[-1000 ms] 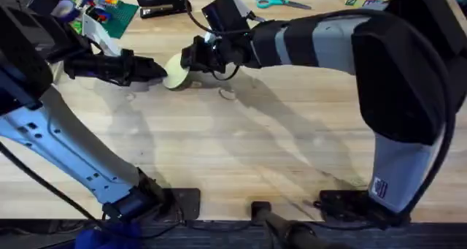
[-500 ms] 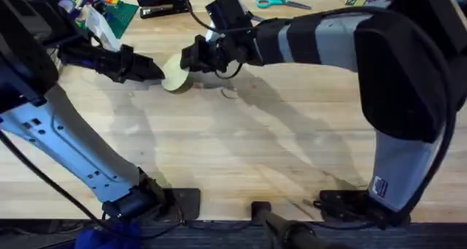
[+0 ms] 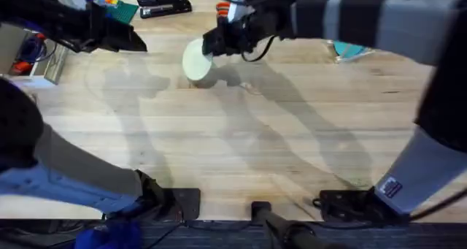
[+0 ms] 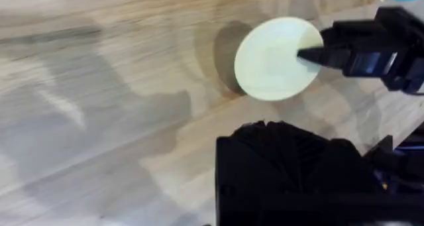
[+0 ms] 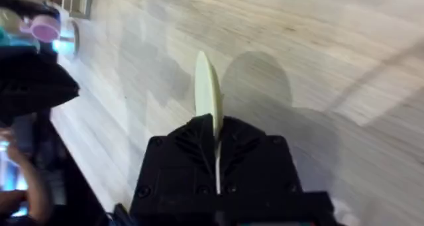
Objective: Pick up the plates from the table one by one and place each into a slot on the dish rack.
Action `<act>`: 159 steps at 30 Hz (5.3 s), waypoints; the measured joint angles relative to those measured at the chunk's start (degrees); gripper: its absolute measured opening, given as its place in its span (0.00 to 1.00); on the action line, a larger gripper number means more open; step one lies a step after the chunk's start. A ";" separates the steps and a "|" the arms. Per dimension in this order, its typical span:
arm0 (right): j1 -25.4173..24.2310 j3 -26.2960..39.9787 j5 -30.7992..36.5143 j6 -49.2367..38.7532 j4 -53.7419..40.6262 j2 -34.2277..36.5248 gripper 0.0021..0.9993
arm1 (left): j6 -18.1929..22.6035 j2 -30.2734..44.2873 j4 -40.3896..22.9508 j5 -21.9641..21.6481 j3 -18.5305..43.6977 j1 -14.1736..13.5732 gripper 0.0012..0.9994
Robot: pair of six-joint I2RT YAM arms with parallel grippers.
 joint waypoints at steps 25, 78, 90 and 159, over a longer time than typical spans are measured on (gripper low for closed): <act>-19.10 0.00 8.29 -32.29 -27.51 -29.34 0.03 | -10.93 -18.62 -5.92 -13.77 0.00 -23.55 0.04; -50.87 0.00 17.55 -56.57 -34.31 -35.85 0.03 | -20.44 -18.77 -2.88 -19.45 0.00 -33.99 0.99; -51.52 0.00 17.55 -59.08 -30.89 -33.25 0.03 | -20.46 -18.77 -2.86 -19.45 0.00 -33.99 1.00; -50.07 0.00 20.15 -51.29 -21.85 -20.65 0.03 | -20.46 -18.77 -2.86 -19.45 0.00 -33.99 0.99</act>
